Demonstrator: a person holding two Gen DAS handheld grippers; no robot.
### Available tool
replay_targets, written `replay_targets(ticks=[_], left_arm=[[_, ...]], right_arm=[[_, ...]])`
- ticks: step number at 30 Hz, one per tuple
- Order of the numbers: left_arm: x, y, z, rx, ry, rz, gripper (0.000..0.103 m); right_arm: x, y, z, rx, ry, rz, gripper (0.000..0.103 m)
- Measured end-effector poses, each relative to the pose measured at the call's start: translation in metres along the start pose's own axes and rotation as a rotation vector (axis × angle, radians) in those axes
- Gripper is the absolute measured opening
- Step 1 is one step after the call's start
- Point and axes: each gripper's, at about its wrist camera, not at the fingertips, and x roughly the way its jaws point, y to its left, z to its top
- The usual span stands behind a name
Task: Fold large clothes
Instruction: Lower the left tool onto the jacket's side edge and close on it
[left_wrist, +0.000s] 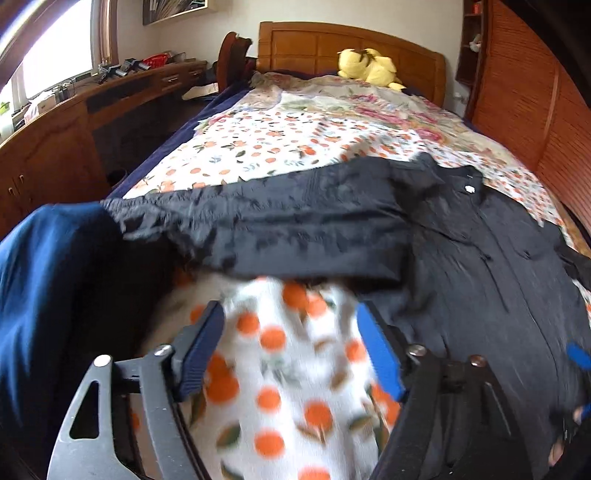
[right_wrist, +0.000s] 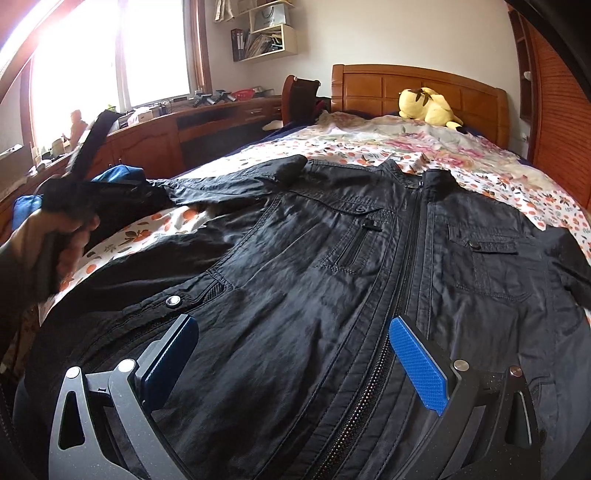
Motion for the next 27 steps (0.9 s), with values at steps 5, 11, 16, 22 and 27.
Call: replay_targets(ticks=[5,11,16,22,27], left_arm=[[0.031,0.015,0.026,-0.050,0.006,0.028,0.069],[0.063,0.037,0.027,-0.154,0.051,0.071,0.069],[0.077,0.049,0.023,-0.216,0.083,0.126,0.063],[0.092,0.052,0.024,-0.254,0.110,0.101,0.055],[0.095,0.041,0.035,-0.224,0.094,0.150,0.003]], right_arm=[[0.003,-0.002,0.000,0.009,-0.003,0.000,0.103],[0.005,-0.003,-0.001,0.014,-0.006,0.009,0.103],[0.006,-0.008,-0.002,0.040,-0.004,0.027,0.103],[0.008,-0.008,-0.002,0.043,-0.006,0.030,0.103],[0.007,-0.009,-0.003,0.052,-0.005,0.039,0.103]])
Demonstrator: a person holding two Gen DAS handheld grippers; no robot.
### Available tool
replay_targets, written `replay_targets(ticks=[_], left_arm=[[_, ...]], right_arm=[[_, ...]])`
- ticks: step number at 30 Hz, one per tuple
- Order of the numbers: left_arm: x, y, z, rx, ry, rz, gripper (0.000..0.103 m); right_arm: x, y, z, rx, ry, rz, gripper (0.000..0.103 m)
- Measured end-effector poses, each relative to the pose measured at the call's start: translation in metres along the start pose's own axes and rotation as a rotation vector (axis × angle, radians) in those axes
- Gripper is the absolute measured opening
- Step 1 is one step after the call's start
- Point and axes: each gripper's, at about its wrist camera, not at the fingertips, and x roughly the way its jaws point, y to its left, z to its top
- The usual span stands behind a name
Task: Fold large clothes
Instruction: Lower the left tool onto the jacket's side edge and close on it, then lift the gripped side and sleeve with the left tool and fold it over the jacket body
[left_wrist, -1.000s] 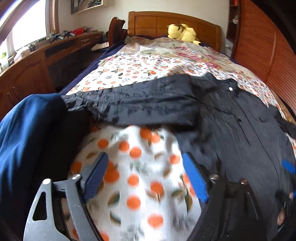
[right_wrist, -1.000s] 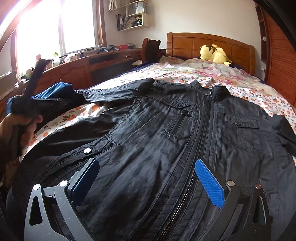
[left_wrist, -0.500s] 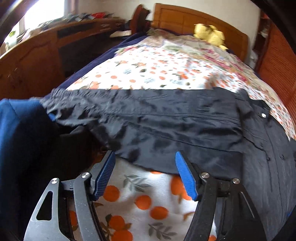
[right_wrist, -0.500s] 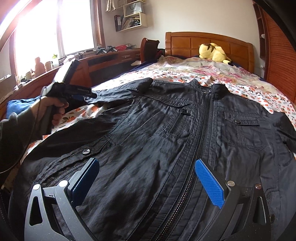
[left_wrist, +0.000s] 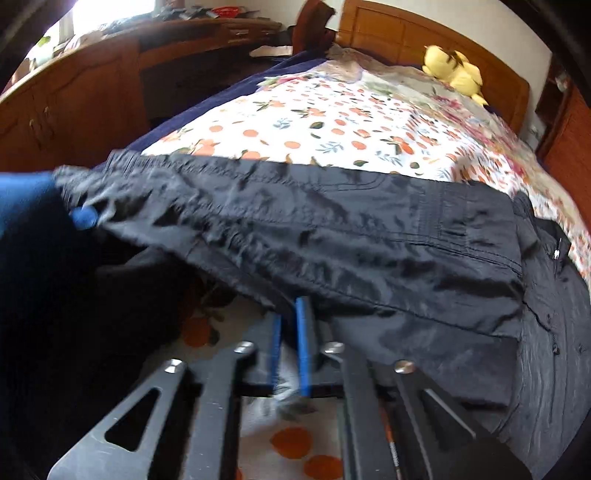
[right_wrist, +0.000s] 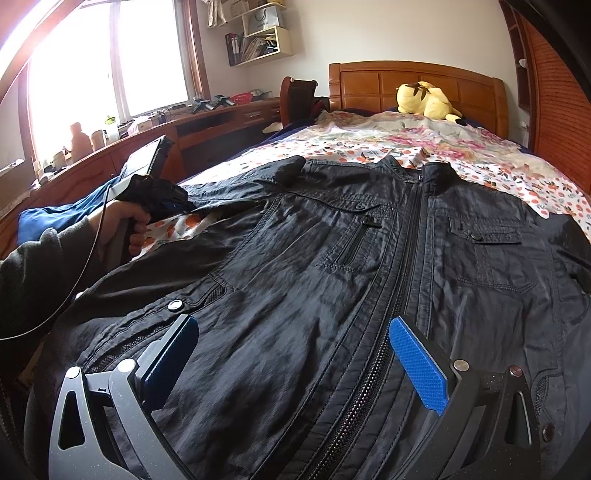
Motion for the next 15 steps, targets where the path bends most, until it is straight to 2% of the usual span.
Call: replay_targets(ticks=[4,9,15], left_arm=[[-0.033,-0.034,0.006,0.130,-0.086,0.049,0.001],[-0.087,-0.068,0.014,0.191,-0.169,-0.001,0.001],[-0.146,-0.121,-0.009,0.306,-0.213,-0.081,0.001]], right_arm=[[0.000,-0.005,0.000,0.020,-0.003,0.022,0.103],[-0.006,-0.010,0.000,0.030,-0.002,0.039,0.103],[-0.020,-0.013,-0.002,-0.013,-0.013,0.016,0.103]])
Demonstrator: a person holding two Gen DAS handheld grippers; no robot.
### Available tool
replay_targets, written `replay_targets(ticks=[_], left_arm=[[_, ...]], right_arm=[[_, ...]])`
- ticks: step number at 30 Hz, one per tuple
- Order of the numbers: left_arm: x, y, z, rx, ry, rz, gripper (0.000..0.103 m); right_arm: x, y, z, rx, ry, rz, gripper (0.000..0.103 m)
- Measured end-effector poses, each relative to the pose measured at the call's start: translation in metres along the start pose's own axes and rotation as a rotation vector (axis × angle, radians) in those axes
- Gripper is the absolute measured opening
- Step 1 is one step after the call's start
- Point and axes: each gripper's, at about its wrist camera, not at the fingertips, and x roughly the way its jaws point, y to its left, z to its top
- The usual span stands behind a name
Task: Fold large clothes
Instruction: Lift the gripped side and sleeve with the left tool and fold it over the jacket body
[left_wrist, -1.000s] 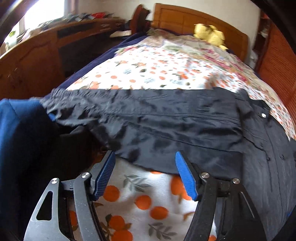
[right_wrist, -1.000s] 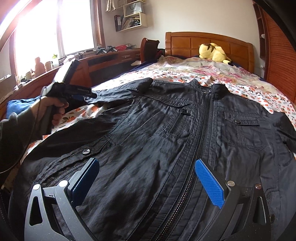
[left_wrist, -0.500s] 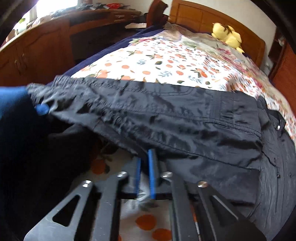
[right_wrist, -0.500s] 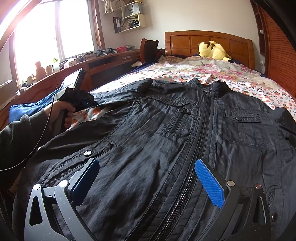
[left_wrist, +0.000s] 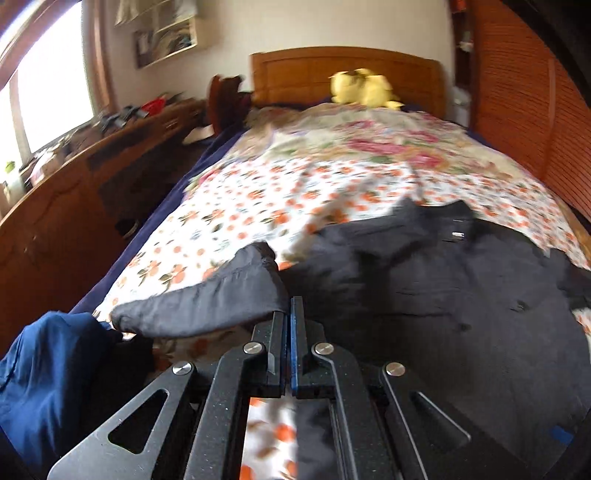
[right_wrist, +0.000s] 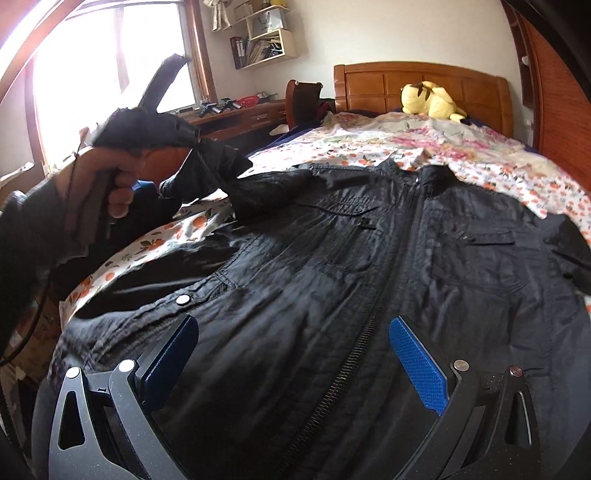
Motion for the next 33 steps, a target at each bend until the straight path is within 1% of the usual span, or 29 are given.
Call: replay_targets(ticks=[4,9,10,12,14,15,16,17,18,20,23,31,33], left_arm=[[-0.017,-0.021,-0.005,0.035,-0.002,-0.032,0.001],[-0.033,-0.028,-0.025,0.084,0.009,-0.032,0.002],[-0.035,-0.028,-0.029,0.088,0.015,-0.033,0.004],[-0.040,-0.021,-0.038,0.077,0.022,-0.055,0.015],[-0.049,-0.013,-0.044,0.064,0.002,-0.073,0.044],[-0.054,-0.010,-0.047,0.061,-0.009,-0.079,0.049],[-0.061,-0.004,-0.049,0.054,-0.024,-0.086,0.062],[-0.066,-0.003,-0.050,0.049,-0.036,-0.089,0.078],[-0.070,0.000,-0.050,0.046,-0.050,-0.088,0.082],[-0.075,0.007,-0.051,0.043,-0.076,-0.064,0.082],[-0.065,0.021,-0.050,0.037,-0.076,-0.011,0.082],[0.014,0.067,-0.068,-0.047,0.037,0.070,0.082],[0.031,0.076,-0.073,-0.058,0.054,0.087,0.082]], right_arm=[[-0.004,-0.002,0.001,0.003,-0.015,-0.011,0.103],[-0.002,0.003,0.000,-0.008,-0.016,-0.013,0.103],[-0.001,0.004,-0.001,-0.013,-0.014,-0.014,0.103],[0.001,0.007,-0.002,-0.022,-0.009,-0.016,0.103],[0.001,0.006,-0.002,-0.027,-0.005,-0.017,0.103],[-0.001,0.005,-0.002,-0.028,-0.003,-0.017,0.103],[-0.001,0.005,-0.003,-0.029,-0.002,-0.018,0.103],[0.000,0.005,-0.002,-0.029,-0.001,-0.019,0.103],[0.000,0.005,-0.002,-0.029,-0.001,-0.020,0.103],[0.002,0.005,-0.002,-0.030,0.002,-0.023,0.103],[0.003,0.006,-0.002,-0.034,0.009,-0.026,0.103],[0.009,0.006,-0.004,-0.044,0.029,-0.033,0.103],[0.011,0.005,-0.004,-0.042,0.036,-0.032,0.103]])
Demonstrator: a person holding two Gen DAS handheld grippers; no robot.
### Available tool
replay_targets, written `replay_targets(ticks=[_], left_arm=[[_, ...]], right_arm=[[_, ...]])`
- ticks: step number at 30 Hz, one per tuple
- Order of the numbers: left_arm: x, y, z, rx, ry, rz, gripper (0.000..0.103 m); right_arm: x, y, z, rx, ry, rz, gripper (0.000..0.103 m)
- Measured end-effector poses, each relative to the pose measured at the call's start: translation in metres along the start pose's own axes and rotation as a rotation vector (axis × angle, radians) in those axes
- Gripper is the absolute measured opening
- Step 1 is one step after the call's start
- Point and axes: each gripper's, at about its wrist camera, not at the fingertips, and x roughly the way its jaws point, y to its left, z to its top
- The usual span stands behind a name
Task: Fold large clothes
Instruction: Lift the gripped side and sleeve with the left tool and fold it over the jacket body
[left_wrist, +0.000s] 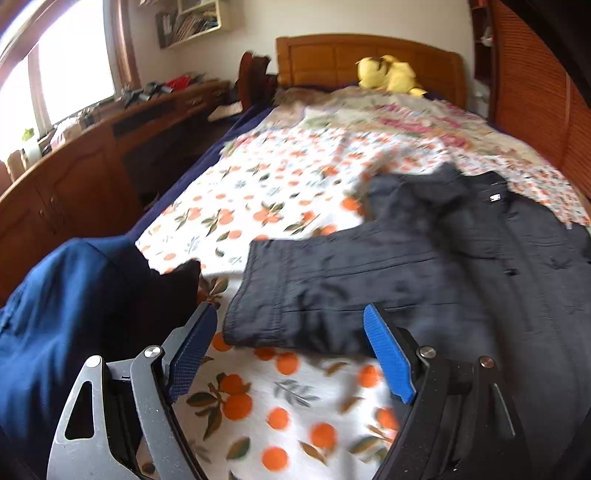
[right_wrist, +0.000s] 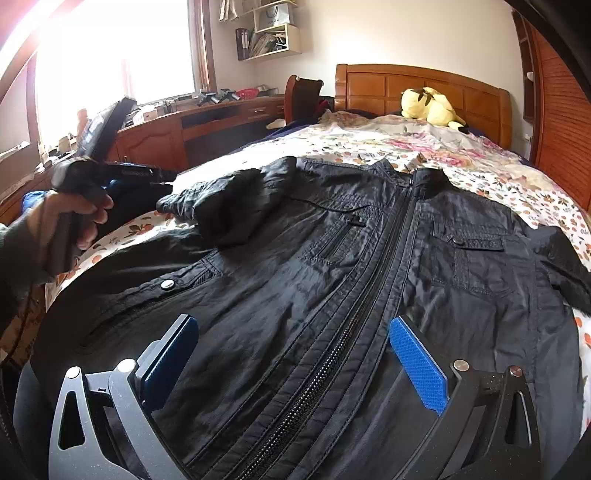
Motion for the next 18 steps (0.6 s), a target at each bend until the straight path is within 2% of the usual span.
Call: replay_targets(ticks=[7,10,15,16,17,18], left_arm=[[0.053,0.024,-0.007,-0.059,0.101,0.037,0.082],[0.069,0.028,-0.010,-0.091,0.158,0.010,0.082],[0.074,0.026,-0.013,-0.126,0.190,-0.016,0.082],[0.075,0.026,-0.012,-0.135,0.196,-0.018,0.075],[0.075,0.025,-0.012,-0.144,0.202,-0.043,0.060],[0.075,0.023,-0.012,-0.149,0.209,-0.061,0.055]], right_arm=[[0.003,0.000,0.000,-0.011,0.020,-0.004,0.103],[0.004,0.002,0.001,-0.021,0.027,-0.006,0.103],[0.001,0.000,0.001,-0.019,0.024,-0.001,0.103],[0.001,0.000,0.001,-0.019,0.022,0.000,0.103],[0.001,0.000,0.001,-0.019,0.019,0.000,0.103],[0.001,0.001,0.001,-0.019,0.017,-0.001,0.103]])
